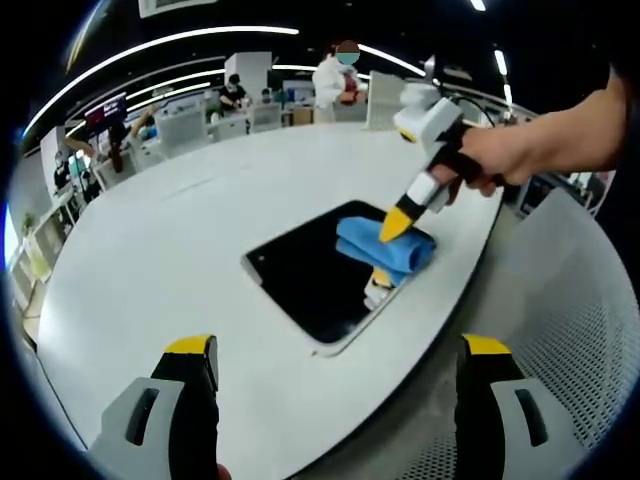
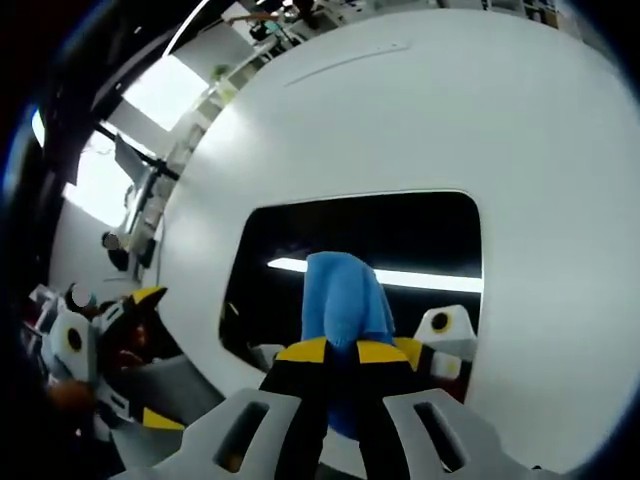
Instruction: Wipe the mirror surface with the cleaning cloth until all visible marks leave the cleaned area.
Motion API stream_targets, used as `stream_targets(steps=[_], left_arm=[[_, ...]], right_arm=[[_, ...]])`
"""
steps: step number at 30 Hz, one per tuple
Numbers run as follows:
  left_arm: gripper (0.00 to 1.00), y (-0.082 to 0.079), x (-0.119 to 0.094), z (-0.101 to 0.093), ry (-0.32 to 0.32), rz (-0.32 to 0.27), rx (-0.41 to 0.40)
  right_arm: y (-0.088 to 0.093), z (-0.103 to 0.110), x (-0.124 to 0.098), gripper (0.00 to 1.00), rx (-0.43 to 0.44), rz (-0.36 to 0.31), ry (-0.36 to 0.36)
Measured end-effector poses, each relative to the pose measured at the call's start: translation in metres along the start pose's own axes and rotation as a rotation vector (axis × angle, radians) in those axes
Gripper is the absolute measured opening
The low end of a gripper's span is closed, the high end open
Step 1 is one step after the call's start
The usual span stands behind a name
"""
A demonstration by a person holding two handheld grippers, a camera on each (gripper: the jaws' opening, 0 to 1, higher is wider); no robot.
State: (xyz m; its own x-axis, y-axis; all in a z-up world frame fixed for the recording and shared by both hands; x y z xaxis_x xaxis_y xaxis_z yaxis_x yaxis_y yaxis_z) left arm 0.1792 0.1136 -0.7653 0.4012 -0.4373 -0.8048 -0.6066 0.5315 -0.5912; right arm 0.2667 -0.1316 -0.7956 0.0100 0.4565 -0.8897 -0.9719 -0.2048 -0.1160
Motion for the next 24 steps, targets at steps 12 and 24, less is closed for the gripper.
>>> stream_targets(steps=[12,24], left_arm=[[1.0,0.0,0.001,0.0,-0.001,0.005,0.004],[1.0,0.0,0.001,0.0,-0.004,0.009,0.0]], right_arm=[[0.016,0.004,-0.004,0.03,0.005,0.005,-0.014],[0.033,0.004,-0.006,0.03,0.005,0.014,-0.026]])
Point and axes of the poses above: the point that each gripper's makers call its tool centre point, and the gripper's own axes: x roughly forward along the fingers, z roughly to its left, y roughly out of its underside, the point moved 9 cm from there along -x, roughly backward along the fingers, and after that the axes turned 15 degrees about z, right-handed, at the moved point
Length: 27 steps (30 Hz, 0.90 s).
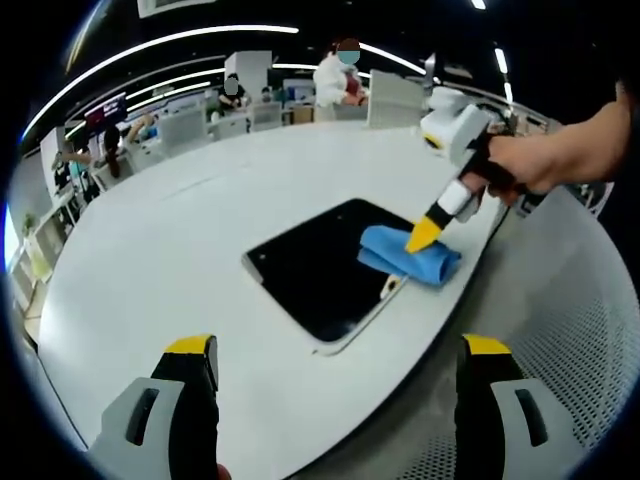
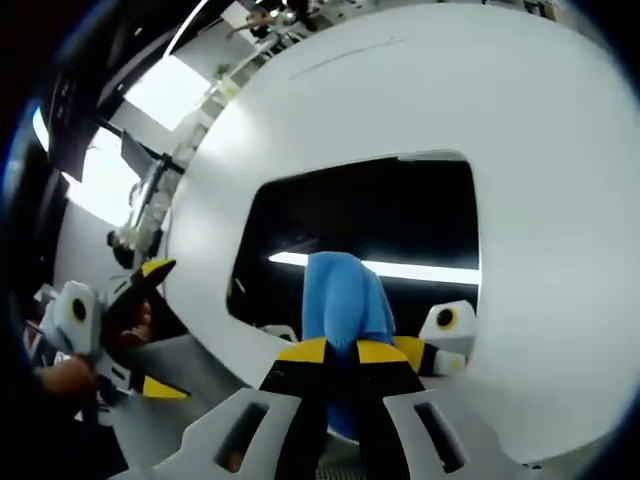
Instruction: Wipe the mirror surface with the cleaning cloth until all visible marks leave the cleaned area.
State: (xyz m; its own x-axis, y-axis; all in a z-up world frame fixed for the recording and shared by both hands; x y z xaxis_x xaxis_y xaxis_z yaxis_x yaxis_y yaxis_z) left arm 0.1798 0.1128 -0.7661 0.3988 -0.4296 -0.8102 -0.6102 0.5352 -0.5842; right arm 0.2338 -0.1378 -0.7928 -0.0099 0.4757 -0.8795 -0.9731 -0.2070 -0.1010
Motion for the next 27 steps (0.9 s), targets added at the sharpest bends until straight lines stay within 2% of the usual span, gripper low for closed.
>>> stream_targets(steps=[20,27], left_arm=[[1.0,0.0,0.001,-0.001,-0.003,0.008,0.007],[1.0,0.0,0.001,-0.001,-0.003,0.01,0.008]], right_arm=[[0.0,-0.004,-0.001,0.03,0.009,0.003,-0.019],[0.0,-0.013,-0.005,0.03,0.029,0.002,-0.019]])
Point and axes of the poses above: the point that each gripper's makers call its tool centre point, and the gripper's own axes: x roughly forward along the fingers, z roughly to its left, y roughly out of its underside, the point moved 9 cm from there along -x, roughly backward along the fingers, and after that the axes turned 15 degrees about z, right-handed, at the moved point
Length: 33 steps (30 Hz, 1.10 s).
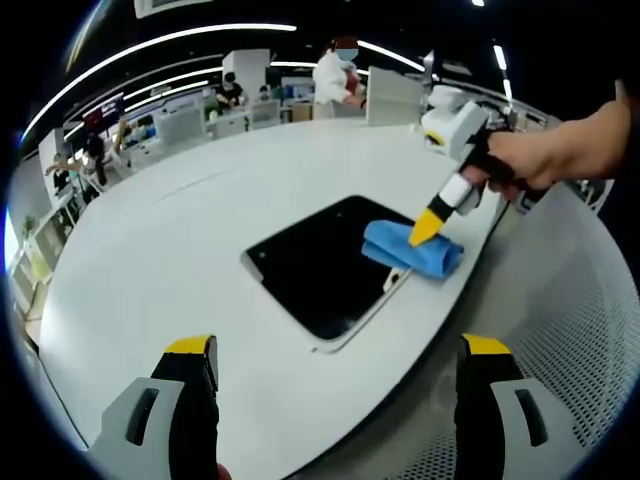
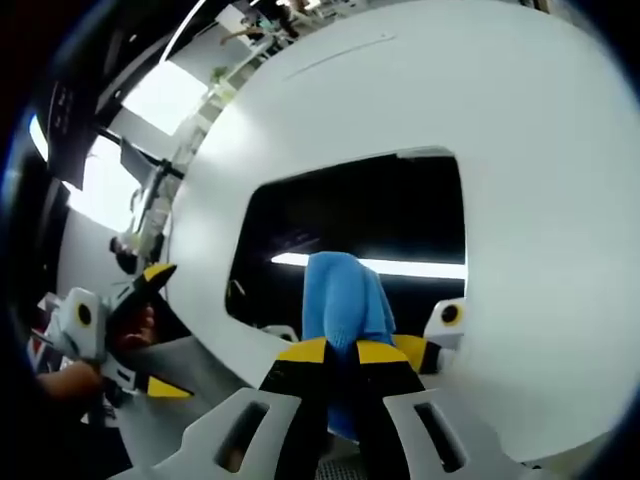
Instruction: Wipe the mirror surface with the cleaning cloth until all visible marks leave the cleaned area.
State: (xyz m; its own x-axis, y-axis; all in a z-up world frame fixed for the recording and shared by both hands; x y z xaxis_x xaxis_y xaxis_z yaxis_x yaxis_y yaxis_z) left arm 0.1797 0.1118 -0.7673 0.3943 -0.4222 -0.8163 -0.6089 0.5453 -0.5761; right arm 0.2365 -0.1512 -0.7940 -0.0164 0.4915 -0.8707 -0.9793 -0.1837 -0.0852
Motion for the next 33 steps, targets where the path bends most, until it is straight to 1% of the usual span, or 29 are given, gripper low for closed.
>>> stream_targets(steps=[14,24,27,33], left_arm=[[1.0,0.0,0.0,0.0,0.0,-0.002,-0.003],[1.0,0.0,-0.001,0.001,-0.001,-0.003,-0.004],[1.0,0.0,-0.001,0.001,-0.001,-0.004,-0.005],[1.0,0.0,-0.001,0.0,0.0,-0.003,-0.005]], right_arm=[[0.002,-0.02,-0.01,0.03,0.038,-0.007,0.002],[0.005,-0.025,-0.015,0.03,0.052,-0.012,0.006],[0.004,-0.028,-0.015,0.03,0.06,-0.016,0.002],[0.003,-0.028,-0.013,0.03,0.059,-0.017,0.01]])
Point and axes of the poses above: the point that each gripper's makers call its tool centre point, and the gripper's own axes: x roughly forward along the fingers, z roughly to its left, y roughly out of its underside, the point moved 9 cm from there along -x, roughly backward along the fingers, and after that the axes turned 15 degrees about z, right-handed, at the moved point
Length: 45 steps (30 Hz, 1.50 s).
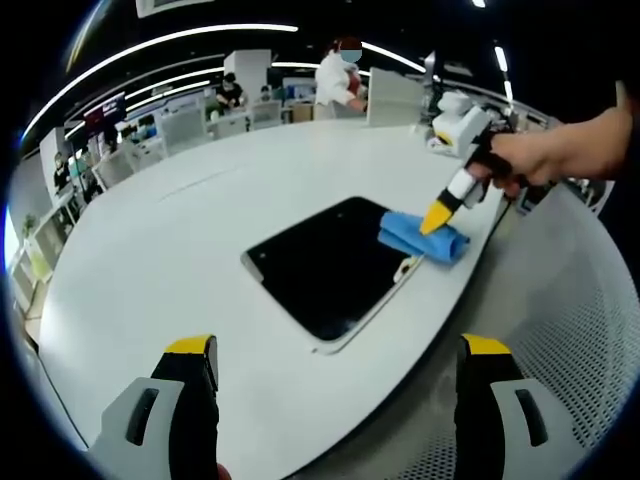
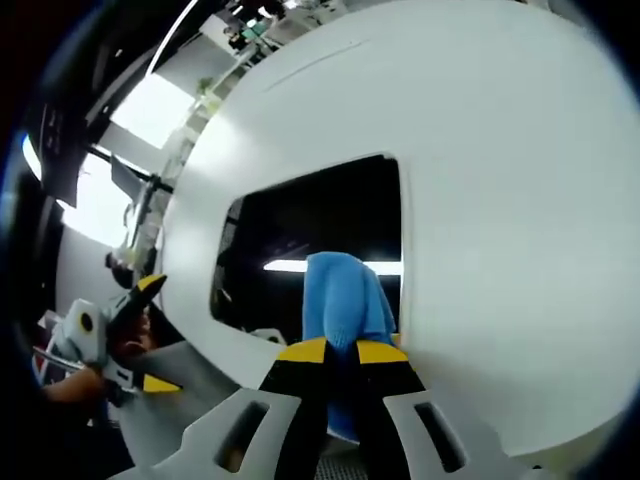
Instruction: Wipe the mirror surface with the cleaning cloth until all visible marks leave the cleaned area.
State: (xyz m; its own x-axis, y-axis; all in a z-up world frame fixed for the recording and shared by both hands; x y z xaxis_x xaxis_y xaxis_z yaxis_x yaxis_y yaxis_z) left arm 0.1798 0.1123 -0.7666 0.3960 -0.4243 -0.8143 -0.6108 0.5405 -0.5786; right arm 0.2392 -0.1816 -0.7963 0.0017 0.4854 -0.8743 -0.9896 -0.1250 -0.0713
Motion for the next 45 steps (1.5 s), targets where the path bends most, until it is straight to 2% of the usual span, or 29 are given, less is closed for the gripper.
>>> stream_targets(steps=[8,21,45], left_arm=[[1.0,0.0,0.0,0.0,0.0,-0.002,-0.001],[1.0,0.0,0.0,0.0,-0.001,-0.003,0.0],[1.0,0.001,0.0,0.001,-0.002,0.001,0.005]], right_arm=[[0.0,0.0,0.0,0.03,0.006,-0.001,-0.003],[-0.012,-0.003,0.0,0.03,0.001,-0.006,0.019],[-0.045,-0.005,0.0,0.03,-0.004,-0.012,0.049]])
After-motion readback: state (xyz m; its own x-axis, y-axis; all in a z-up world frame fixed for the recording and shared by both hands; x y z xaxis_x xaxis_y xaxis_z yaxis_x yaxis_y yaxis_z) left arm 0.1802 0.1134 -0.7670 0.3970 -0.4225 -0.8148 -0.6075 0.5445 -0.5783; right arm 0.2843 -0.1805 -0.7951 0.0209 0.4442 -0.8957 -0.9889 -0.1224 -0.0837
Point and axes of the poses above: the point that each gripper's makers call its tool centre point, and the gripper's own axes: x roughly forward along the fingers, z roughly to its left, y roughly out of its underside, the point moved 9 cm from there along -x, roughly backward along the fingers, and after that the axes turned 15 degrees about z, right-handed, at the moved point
